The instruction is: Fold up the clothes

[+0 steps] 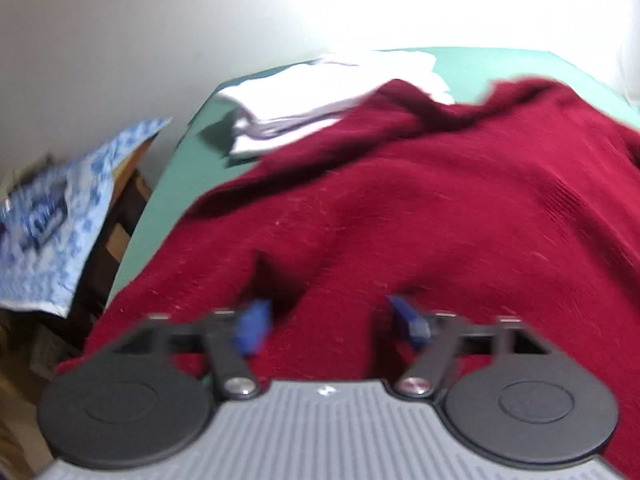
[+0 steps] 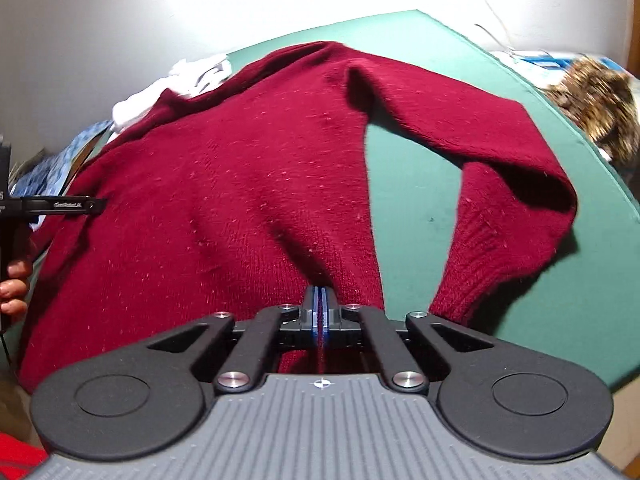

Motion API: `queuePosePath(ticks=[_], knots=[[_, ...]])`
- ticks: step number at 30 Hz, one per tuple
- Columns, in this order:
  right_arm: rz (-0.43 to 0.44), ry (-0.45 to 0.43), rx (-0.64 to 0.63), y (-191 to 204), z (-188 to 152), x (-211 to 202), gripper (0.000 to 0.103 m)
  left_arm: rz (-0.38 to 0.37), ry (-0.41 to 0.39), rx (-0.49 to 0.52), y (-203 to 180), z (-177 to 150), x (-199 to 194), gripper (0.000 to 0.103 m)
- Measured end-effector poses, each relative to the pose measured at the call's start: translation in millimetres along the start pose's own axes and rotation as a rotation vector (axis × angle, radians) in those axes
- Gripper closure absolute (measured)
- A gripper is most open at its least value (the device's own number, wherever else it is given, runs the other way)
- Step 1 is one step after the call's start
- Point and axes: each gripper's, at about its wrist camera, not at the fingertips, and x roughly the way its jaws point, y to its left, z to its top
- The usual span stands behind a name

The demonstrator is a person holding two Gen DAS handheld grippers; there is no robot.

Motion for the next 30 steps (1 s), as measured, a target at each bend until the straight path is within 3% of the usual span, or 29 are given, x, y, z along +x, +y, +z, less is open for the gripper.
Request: queuePosePath(ticks=[2,7,12,13,15,17,18,22,24,26,27,30], knots=[[-0.031,-0.02,0.019,4.7,-5.4,-2.2,0.103,0.019,-0.03,0.024,5.1,-0.4,6.0,0.01],[-0.075,-0.041,0.002,9.9,-7.1,0.6,0.103,0.096,-0.151,0.073,-7.8,-16.3,7.0,0.01],[-0.067,0.027,-0.009,0.6,22.3,-1.4,0.101,0.151,-0.174,0.117,-18.6,-16.0,3.9,0.01],[-0.109,-0.015,0.001,-7.4,31.2,-6.4,0.094,0.154,-0.175,0.117,-18.4,-16.3,3.1,0.01],[-0.233,-0.086,0.018,-25.9,48.7,-14.4,0.053,0.176,-0.175,0.118,-18.1,-16.4,2.2,0.001],[-0.389,-0.119,0.037,-51.3,64.8,-15.1,0.033,0.206,-0.173,0.118,-19.8,-17.3,0.1,0.001],[-0.422,-0.106,0.045,-64.6,71.7,-11.7,0.033,0.211,-0.174,0.118,-20.2,-18.0,-1.3,0.001],[-0.387,-0.013,0.035,-99.8,82.0,14.9,0.035,0.25,-0.19,0.153,-27.7,-22.5,-3.2,0.001],[-0.382,-0.032,0.004,-106.5,79.9,22.5,0.05,0.276,-0.197,0.174,-32.3,-24.0,-3.2,0.001],[-0.336,-0.051,-0.019,-113.7,87.2,26.3,0.082,0.306,-0.205,0.199,-37.8,-25.0,-3.2,0.001],[-0.339,-0.056,-0.033,-118.7,95.8,29.3,0.091,0.323,-0.21,0.214,-40.7,-25.4,-3.1,0.001],[-0.392,-0.123,-0.092,-133.6,137.6,41.1,0.095,0.37,-0.222,0.256,-49.4,-27.0,-2.5,0.001]])
